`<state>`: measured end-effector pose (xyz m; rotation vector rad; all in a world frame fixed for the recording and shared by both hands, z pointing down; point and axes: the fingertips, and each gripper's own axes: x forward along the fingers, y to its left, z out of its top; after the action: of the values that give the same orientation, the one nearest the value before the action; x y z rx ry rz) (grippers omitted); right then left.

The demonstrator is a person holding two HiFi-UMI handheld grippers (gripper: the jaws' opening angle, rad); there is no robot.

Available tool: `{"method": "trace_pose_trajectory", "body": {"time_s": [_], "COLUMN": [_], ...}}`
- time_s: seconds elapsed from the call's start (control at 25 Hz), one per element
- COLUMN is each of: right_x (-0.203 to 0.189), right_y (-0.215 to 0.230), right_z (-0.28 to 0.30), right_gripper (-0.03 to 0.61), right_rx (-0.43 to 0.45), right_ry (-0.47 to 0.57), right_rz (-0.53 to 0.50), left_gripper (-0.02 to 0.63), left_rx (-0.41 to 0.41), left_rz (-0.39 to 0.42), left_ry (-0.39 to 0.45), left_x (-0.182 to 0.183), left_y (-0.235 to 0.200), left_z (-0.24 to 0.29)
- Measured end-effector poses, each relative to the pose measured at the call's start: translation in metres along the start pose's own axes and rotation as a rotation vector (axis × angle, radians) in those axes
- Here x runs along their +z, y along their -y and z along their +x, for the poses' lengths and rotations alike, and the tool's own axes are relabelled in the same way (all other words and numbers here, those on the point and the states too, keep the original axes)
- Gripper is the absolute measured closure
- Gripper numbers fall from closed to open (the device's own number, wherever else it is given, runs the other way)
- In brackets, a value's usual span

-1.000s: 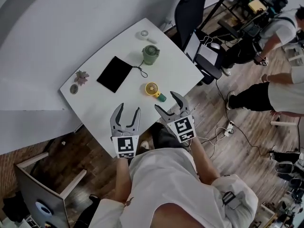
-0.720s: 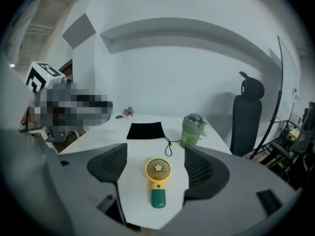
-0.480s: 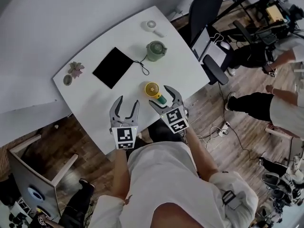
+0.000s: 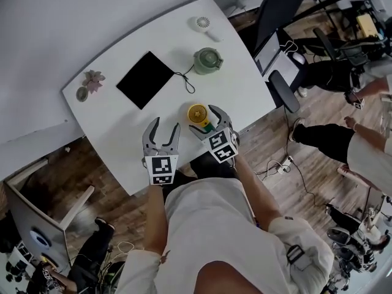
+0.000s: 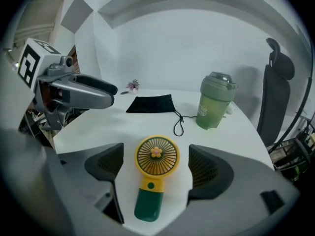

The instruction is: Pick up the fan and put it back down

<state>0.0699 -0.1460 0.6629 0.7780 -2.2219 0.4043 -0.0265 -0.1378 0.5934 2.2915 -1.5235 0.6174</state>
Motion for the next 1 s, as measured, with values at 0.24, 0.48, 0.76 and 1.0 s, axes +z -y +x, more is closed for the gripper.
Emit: {"method": "trace_pose_trajectory", "body": {"time_s": [0.24, 0.48, 0.76, 1.0], "right_x": [-0.016, -0.024, -0.024, -0.021], "right_y": [0.001, 0.002, -0.001, 0.000], "right_z": [0.020, 0.038, 0.045, 0.042], "right_gripper": [0.144, 0.141, 0.186, 0.187], "right_rx": [0.032, 0.053, 0.076, 0.067], "right_ry": [-0.042, -0.048, -0.059, -0.055], "right_rz": [-0.001, 0.005, -0.015, -0.032], "left_gripper": [0.364, 0.364, 0.367, 0.367], "left_rx": [0.002, -0.005, -0.009, -0.008], "left_rz": [-0.019, -0.018, -0.014, -0.008], "left_ry": [-0.031, -0.038, -0.033, -0.023], "left_x": [-0.015, -0.023, -0.022, -0.016], "left_y": [0.000, 0.001, 0.000, -0.002], "left_z": [0.012, 0.022, 0.026, 0.024]}}
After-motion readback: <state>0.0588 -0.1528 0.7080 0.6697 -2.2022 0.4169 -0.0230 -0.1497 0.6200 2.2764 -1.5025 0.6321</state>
